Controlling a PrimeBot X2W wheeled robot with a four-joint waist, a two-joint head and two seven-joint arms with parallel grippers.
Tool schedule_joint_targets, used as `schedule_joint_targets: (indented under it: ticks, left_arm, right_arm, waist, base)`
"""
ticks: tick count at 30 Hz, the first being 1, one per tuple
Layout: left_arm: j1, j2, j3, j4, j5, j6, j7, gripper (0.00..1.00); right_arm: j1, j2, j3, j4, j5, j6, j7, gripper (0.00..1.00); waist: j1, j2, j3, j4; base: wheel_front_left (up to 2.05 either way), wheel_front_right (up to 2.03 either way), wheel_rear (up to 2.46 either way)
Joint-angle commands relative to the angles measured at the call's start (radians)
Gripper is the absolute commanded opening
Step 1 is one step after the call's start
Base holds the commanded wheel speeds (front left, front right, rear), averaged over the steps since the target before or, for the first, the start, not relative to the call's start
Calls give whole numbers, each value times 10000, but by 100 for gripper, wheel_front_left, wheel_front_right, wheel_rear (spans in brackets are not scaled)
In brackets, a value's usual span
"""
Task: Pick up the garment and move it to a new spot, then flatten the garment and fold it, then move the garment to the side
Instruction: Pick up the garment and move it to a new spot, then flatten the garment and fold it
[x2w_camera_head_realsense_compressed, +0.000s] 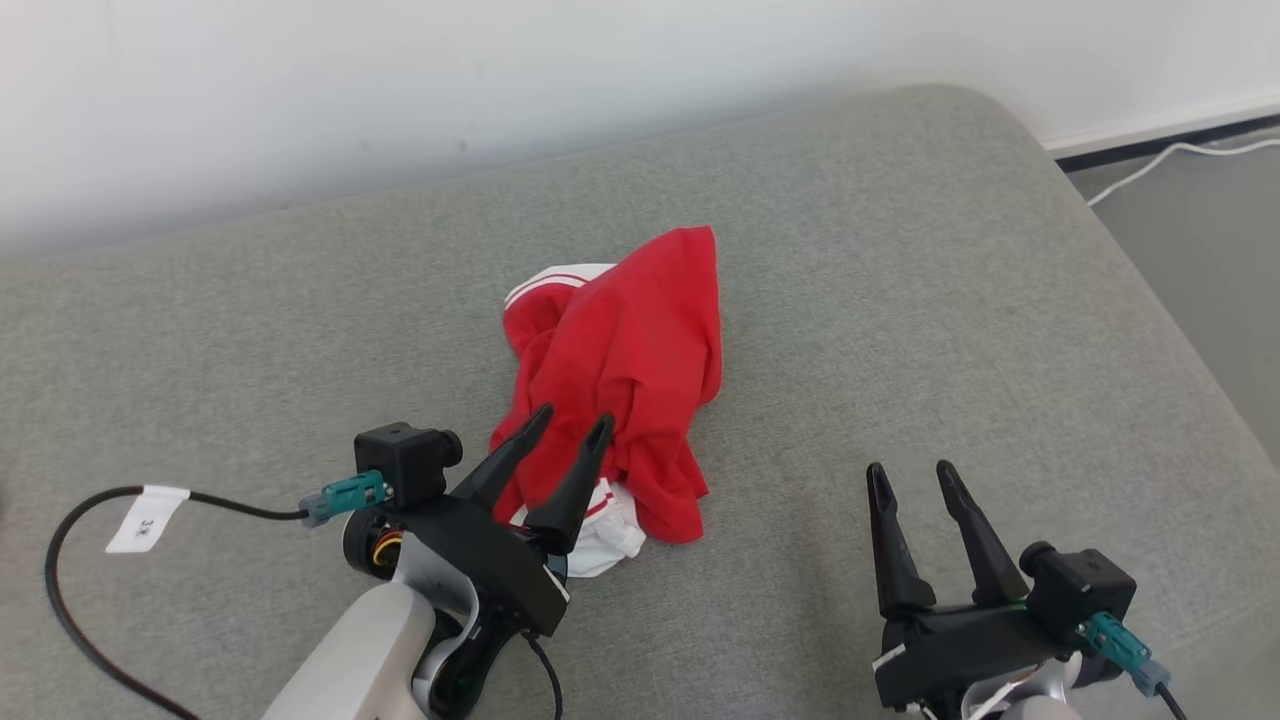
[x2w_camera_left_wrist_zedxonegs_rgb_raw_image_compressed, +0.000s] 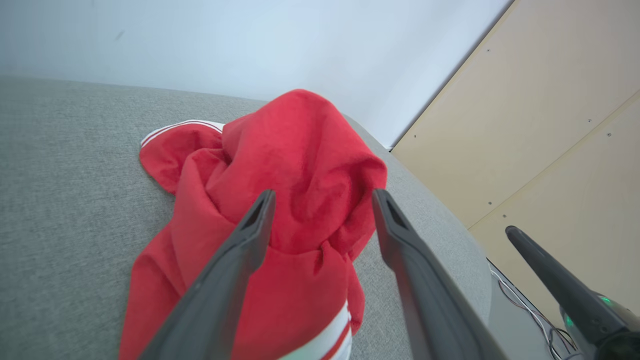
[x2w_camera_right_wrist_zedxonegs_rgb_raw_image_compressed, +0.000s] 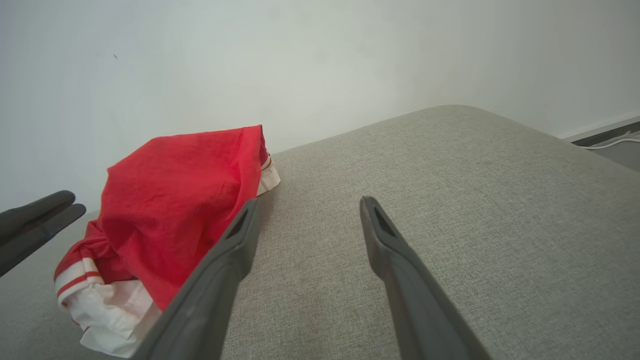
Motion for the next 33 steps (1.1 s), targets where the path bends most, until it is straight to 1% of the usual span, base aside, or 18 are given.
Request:
schedule_joint_targets:
  ticks: [1, 6, 10, 14, 26, 31, 32, 33]
  left_arm:
    - [312, 132, 57, -176, -83, 78, -44, 100]
    - [646, 566, 269, -518, -114, 318, -33, 100]
    - [850, 916, 339, -467, 32, 469, -36, 100]
    - [1035, 1150, 278, -235, 222, 572, -87, 100]
    - [1138, 1344, -265, 644, 707, 504, -171, 100]
    - [1039, 1202, -414, 1086, 695, 417, -204, 100]
    - [994, 1192, -449, 1162, 736, 396, -237, 75]
    - [948, 1172, -464, 1232, 762, 386, -297, 47]
  right_arm:
    - [193, 1, 2, 18, -36, 8, 24, 100]
    - [170, 0, -40, -78, -105, 8, 106, 100]
    - [164, 1, -13, -141, -137, 8, 165, 100]
    - [126, 3, 65, -188, -140, 8, 199, 100]
    - [85, 3, 123, -185, -76, 8, 181, 100]
    - [59, 3, 137, -167, -54, 8, 158, 100]
    - [56, 3, 144, -160, -45, 8, 156, 100]
    - [56, 3, 151, -156, -38, 8, 156, 100]
  waist:
    - [0, 0, -151, 219]
    - [0, 0, -216, 421]
    - [0, 0, -209, 482]
    - [0, 0, -142, 431]
    - [0, 0, 118, 77]
    - [0, 0, 170, -18]
    - [0, 0, 177, -34]
    - [0, 0, 180, -47]
  base:
    - [0, 0, 0]
    - [0, 0, 0]
    - [0, 0, 0]
    - [0, 0, 0]
    - [0, 0, 0]
    - [0, 0, 0]
    - [0, 0, 0]
    - [0, 0, 0]
